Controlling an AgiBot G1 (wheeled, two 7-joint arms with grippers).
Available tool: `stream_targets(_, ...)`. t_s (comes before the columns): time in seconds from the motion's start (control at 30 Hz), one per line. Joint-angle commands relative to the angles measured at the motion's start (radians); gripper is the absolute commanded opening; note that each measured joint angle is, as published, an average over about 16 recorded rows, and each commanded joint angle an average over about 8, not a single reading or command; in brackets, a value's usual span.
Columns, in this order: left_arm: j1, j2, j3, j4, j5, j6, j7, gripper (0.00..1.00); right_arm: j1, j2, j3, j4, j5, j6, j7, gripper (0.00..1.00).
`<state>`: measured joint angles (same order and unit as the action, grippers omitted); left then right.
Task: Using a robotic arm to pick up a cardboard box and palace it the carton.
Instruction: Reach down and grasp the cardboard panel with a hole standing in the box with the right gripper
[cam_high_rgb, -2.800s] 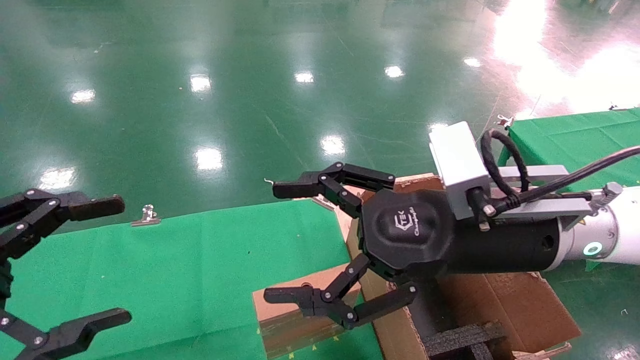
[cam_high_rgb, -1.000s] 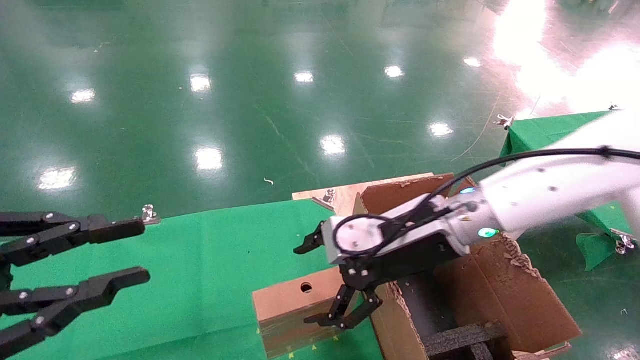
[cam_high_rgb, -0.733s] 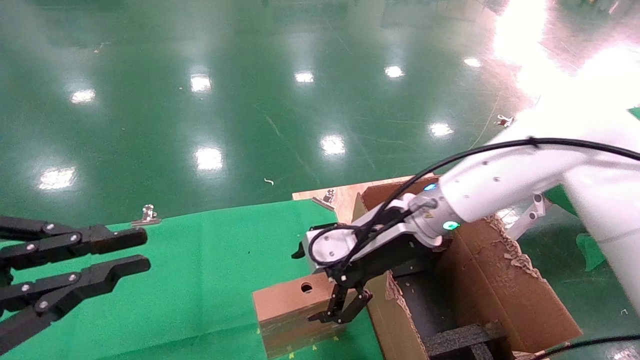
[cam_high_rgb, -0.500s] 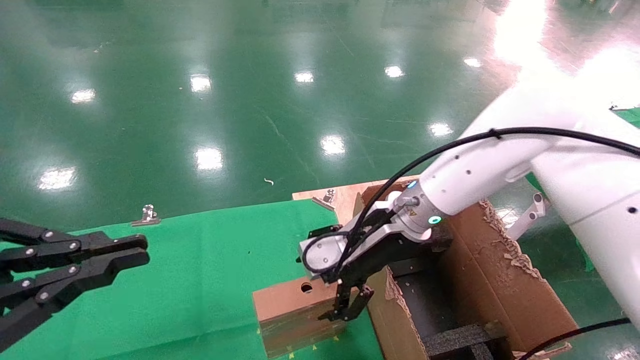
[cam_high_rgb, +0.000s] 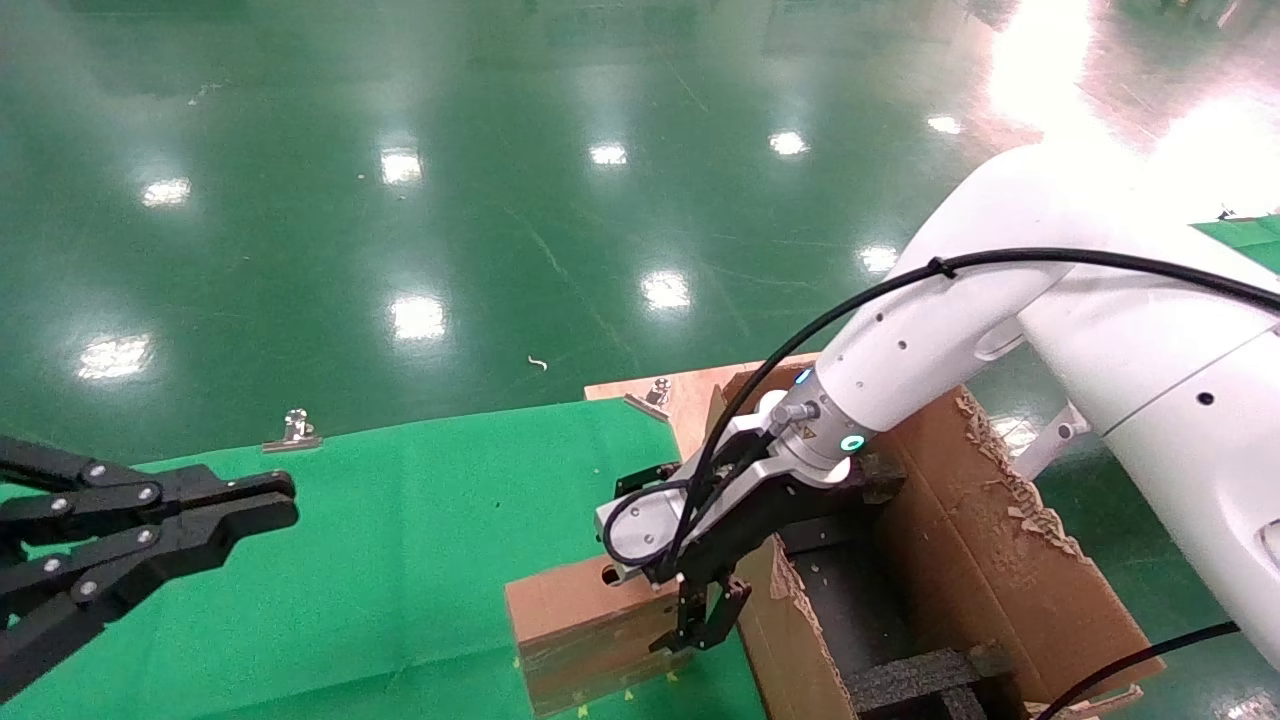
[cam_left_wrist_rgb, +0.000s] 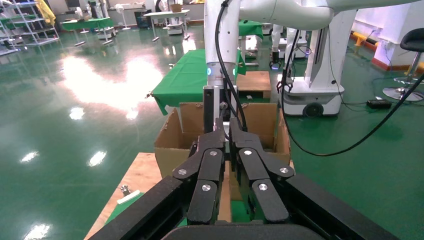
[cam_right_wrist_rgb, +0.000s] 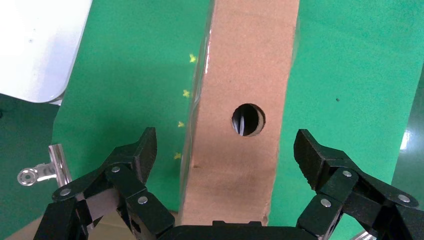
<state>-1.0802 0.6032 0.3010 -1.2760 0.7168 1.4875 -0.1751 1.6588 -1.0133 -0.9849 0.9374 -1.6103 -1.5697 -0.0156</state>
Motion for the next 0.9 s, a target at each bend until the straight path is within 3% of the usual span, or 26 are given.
stream_targets(0.03, 0.0, 0.0, 0.0, 0.0, 0.0, 0.0, 0.0, 1.0, 0.002, -0.001, -0.002, -0.005, 0.003, 0.0, -0.002, 0.0)
stream_targets(0.9, 0.0, 0.0, 0.0, 0.0, -0.001, 0.0, 0.0, 1.0, -0.005, 0.004, 0.008, 0.011, 0.0, 0.0, 0.005, 0.0)
